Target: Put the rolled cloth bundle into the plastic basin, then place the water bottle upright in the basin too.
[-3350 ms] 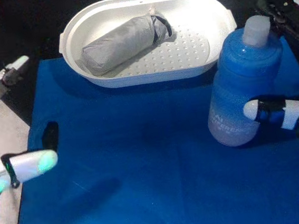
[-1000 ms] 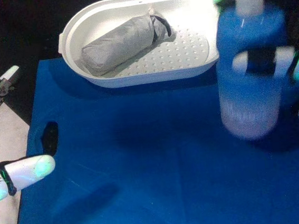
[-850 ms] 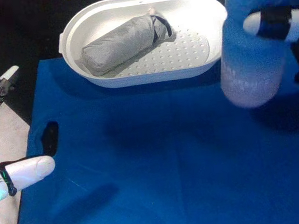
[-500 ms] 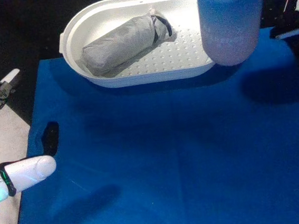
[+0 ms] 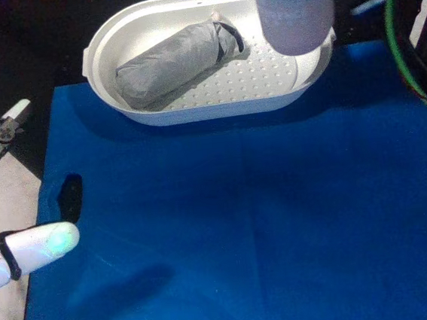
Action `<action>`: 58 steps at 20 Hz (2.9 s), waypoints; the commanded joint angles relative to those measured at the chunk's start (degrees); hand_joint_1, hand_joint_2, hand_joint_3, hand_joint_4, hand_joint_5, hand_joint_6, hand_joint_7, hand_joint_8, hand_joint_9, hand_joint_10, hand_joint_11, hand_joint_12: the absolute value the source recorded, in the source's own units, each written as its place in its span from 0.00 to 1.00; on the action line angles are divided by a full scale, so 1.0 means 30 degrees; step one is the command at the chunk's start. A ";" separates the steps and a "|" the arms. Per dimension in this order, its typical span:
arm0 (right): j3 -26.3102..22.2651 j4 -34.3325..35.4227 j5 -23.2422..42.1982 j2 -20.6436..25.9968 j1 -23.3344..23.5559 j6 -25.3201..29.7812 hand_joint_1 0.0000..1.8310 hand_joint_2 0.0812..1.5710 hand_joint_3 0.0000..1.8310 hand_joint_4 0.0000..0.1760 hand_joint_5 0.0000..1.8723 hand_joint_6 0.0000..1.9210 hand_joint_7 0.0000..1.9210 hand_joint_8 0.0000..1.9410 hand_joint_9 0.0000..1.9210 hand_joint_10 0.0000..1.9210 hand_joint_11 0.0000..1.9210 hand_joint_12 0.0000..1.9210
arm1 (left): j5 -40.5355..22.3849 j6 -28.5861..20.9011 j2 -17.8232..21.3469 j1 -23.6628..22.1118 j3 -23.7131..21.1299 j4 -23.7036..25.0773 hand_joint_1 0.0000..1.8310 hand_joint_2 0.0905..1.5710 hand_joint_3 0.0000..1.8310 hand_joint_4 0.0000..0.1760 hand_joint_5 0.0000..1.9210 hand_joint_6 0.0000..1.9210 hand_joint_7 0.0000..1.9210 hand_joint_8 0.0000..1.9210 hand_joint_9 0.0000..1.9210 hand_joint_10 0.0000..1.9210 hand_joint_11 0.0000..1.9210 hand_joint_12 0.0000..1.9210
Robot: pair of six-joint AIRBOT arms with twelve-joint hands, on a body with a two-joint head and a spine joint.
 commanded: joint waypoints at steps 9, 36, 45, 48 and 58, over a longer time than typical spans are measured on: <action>0.3452 0.1224 0.0422 -0.2652 0.0377 0.0334 0.62 0.71 0.00 0.00 0.50 0.54 0.62 0.44 0.64 0.64 0.60 0.83 | -0.2855 -0.0352 -0.0077 -0.0474 0.0514 0.0563 0.32 0.51 0.00 1.00 0.00 0.00 0.00 0.00 0.00 0.00 0.00 0.00; 0.1609 0.1535 0.3787 -0.1934 -0.2027 0.0840 0.36 0.71 0.00 0.33 0.26 0.00 0.34 0.00 0.37 0.02 0.20 0.59 | -0.3006 -0.0564 -0.0257 -0.0430 0.0512 0.0493 0.32 0.52 0.00 1.00 0.00 0.00 0.00 0.00 0.00 0.00 0.00 0.00; 0.0446 0.1021 0.3966 -0.0637 -0.2394 0.0842 0.38 0.69 0.00 0.40 0.23 0.00 0.29 0.00 0.34 0.00 0.13 0.60 | -0.2983 -0.0562 -0.0285 -0.0417 0.0523 0.0334 0.34 0.53 0.00 1.00 0.00 0.00 0.00 0.00 0.00 0.00 0.00 0.00; -0.0679 0.0386 0.4154 0.0757 -0.2655 0.0834 0.37 0.70 0.00 0.57 0.14 0.00 0.19 0.00 0.19 0.00 0.01 0.46 | -0.3072 -0.0557 -0.0098 -0.0417 0.0529 0.0271 0.34 0.56 0.01 0.98 0.00 0.00 0.00 0.00 0.00 0.00 0.00 0.00; -0.9125 0.1720 0.9774 0.7701 -0.8570 -0.4968 0.37 0.56 0.00 0.94 0.02 0.00 0.00 0.00 0.00 0.00 0.00 0.00 | -0.4627 0.0186 0.1777 0.0193 0.0012 -0.0634 0.27 0.56 0.00 1.00 0.00 0.00 0.00 0.00 0.00 0.00 0.00 0.00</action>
